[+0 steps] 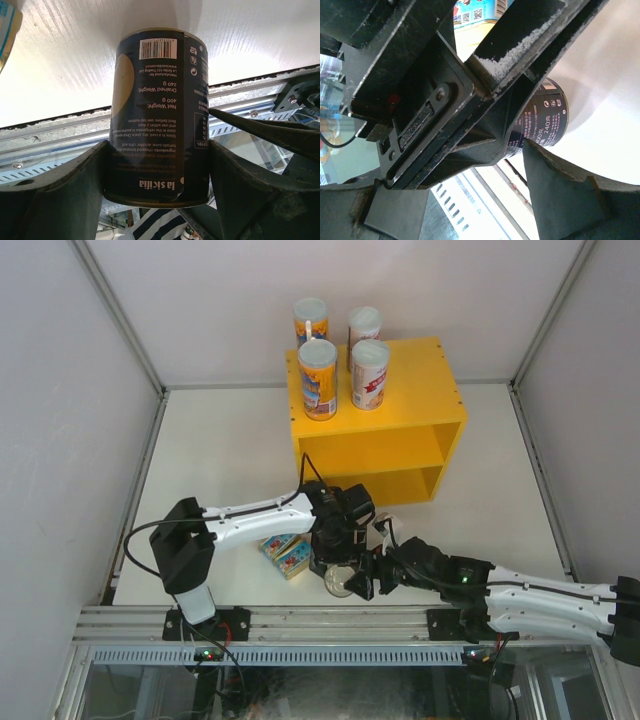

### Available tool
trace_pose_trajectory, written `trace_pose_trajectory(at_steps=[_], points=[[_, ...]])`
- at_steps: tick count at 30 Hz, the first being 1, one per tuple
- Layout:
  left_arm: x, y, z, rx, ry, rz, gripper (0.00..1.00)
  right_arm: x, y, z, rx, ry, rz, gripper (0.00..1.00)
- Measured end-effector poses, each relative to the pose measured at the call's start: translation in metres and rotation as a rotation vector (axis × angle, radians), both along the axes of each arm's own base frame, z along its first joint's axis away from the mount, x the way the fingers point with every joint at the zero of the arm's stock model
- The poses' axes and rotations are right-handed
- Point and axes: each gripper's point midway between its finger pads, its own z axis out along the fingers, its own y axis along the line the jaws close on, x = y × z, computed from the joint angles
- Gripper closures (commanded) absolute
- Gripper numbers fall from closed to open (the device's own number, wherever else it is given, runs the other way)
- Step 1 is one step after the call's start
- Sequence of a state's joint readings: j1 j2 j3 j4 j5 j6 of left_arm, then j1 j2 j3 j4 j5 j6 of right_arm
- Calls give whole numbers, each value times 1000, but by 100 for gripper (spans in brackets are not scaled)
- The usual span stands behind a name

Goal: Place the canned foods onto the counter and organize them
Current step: Place the canned food at the center of the board.

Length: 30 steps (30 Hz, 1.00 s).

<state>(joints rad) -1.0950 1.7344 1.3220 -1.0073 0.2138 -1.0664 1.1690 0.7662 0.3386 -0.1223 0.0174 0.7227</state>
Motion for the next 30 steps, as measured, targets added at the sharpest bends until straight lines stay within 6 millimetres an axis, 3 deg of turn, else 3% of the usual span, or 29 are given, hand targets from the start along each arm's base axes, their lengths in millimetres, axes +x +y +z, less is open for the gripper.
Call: trace_pose_trajectory(at_steps=[12, 30], points=[[3, -6, 0, -19, -4, 6, 21, 4, -6, -1, 4, 14, -16, 24], [8, -12, -1, -19, -9, 19, 15, 8, -10, -4, 17, 31, -26, 29]])
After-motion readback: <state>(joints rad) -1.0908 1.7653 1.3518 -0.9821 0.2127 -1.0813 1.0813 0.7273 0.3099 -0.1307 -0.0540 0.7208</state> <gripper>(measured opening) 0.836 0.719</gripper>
